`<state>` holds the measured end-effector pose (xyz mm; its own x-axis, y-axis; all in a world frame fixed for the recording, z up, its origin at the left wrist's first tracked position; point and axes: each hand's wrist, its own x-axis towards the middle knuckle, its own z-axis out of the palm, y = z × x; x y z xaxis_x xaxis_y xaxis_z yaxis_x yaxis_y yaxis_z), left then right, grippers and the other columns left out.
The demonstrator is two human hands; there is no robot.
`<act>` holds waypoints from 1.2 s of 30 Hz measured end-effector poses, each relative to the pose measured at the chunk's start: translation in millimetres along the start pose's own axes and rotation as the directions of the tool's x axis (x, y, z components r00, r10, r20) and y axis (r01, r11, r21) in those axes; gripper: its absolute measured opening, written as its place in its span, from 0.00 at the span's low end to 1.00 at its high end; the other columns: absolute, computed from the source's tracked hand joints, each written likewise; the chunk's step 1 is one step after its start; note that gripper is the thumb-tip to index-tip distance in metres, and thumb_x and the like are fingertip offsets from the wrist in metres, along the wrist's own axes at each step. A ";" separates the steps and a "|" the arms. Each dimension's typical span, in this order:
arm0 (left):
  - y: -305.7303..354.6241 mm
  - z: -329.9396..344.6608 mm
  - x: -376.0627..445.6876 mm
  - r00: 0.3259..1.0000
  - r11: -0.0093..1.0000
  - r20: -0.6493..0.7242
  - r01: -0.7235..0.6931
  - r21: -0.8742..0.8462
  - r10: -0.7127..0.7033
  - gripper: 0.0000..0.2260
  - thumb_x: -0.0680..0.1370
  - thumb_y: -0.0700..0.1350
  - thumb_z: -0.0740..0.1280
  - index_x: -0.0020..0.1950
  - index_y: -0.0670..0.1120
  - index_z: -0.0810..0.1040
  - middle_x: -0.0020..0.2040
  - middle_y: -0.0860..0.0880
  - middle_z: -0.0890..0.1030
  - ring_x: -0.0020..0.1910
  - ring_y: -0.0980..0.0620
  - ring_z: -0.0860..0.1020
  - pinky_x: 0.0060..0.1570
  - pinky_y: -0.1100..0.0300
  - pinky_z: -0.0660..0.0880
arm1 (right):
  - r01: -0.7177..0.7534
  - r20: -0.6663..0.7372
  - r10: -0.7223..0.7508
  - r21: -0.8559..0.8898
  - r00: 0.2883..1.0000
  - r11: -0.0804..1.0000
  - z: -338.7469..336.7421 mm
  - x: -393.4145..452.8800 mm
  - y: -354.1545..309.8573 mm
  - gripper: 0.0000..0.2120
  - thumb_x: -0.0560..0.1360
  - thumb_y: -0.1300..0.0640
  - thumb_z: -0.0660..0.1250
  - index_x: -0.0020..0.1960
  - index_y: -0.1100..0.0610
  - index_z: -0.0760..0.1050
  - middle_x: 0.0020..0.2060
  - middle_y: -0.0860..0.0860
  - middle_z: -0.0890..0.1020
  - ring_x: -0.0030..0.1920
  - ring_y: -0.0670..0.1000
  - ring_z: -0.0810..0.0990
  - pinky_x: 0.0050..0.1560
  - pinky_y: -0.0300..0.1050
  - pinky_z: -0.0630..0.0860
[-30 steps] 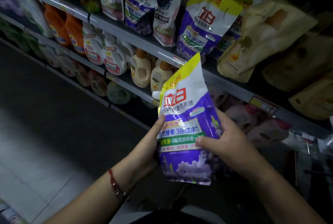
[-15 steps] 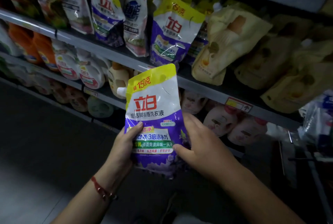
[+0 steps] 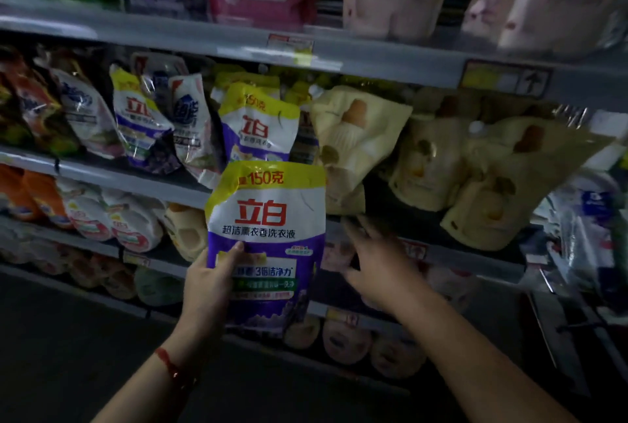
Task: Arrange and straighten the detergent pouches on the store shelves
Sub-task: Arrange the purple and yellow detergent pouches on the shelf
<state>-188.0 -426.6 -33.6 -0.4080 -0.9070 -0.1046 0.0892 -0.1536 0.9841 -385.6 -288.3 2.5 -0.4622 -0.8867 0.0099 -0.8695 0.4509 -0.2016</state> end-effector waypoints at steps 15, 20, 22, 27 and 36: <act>-19.1 36.3 30.7 0.997 1.000 -0.072 -0.027 -0.005 0.026 0.11 0.79 0.50 0.68 0.60 0.50 0.80 0.51 0.49 0.86 0.48 0.50 0.85 0.42 0.50 0.80 | -0.161 0.049 0.564 0.975 0.824 0.151 25.6 138.9 42.1 0.33 0.66 0.44 0.69 0.71 0.48 0.69 0.61 0.54 0.78 0.58 0.57 0.79 0.59 0.60 0.77; -17.4 37.2 43.0 0.997 1.000 -0.078 -0.030 -0.002 0.030 0.09 0.79 0.49 0.68 0.58 0.53 0.80 0.50 0.50 0.87 0.46 0.50 0.86 0.44 0.49 0.80 | -0.162 -0.011 0.631 0.963 0.776 0.217 37.2 159.1 52.7 0.21 0.69 0.44 0.69 0.57 0.56 0.79 0.50 0.60 0.83 0.51 0.63 0.81 0.53 0.59 0.79; -14.1 37.4 47.9 0.997 1.000 -0.076 -0.028 -0.006 0.028 0.08 0.79 0.49 0.68 0.57 0.53 0.80 0.48 0.50 0.87 0.45 0.50 0.86 0.43 0.50 0.80 | -0.146 -0.046 0.662 0.962 0.748 0.232 36.6 161.6 56.1 0.20 0.68 0.43 0.68 0.54 0.55 0.79 0.49 0.58 0.83 0.49 0.61 0.82 0.52 0.62 0.80; -10.2 40.9 59.0 0.999 1.000 -0.035 -0.003 -0.009 0.003 0.12 0.79 0.49 0.69 0.61 0.48 0.79 0.50 0.47 0.86 0.47 0.47 0.86 0.42 0.48 0.81 | -0.146 -0.131 0.734 0.942 0.666 0.301 28.6 159.1 75.7 0.11 0.76 0.49 0.67 0.54 0.54 0.78 0.49 0.54 0.83 0.49 0.56 0.81 0.53 0.59 0.79; -8.3 60.5 64.0 0.998 0.999 0.055 -0.018 -0.032 0.020 0.10 0.79 0.48 0.68 0.59 0.46 0.80 0.49 0.46 0.87 0.47 0.46 0.86 0.45 0.47 0.82 | -0.128 -0.146 0.805 0.956 0.576 0.265 47.1 137.8 173.0 0.09 0.64 0.39 0.66 0.39 0.42 0.77 0.43 0.54 0.81 0.49 0.63 0.81 0.51 0.65 0.79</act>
<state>-269.9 -459.7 -39.7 -0.4555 -0.8870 -0.0766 0.1260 -0.1494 0.9807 -591.5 -337.3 -77.2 -0.9910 -0.1328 -0.0136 -0.0047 0.1362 -0.9907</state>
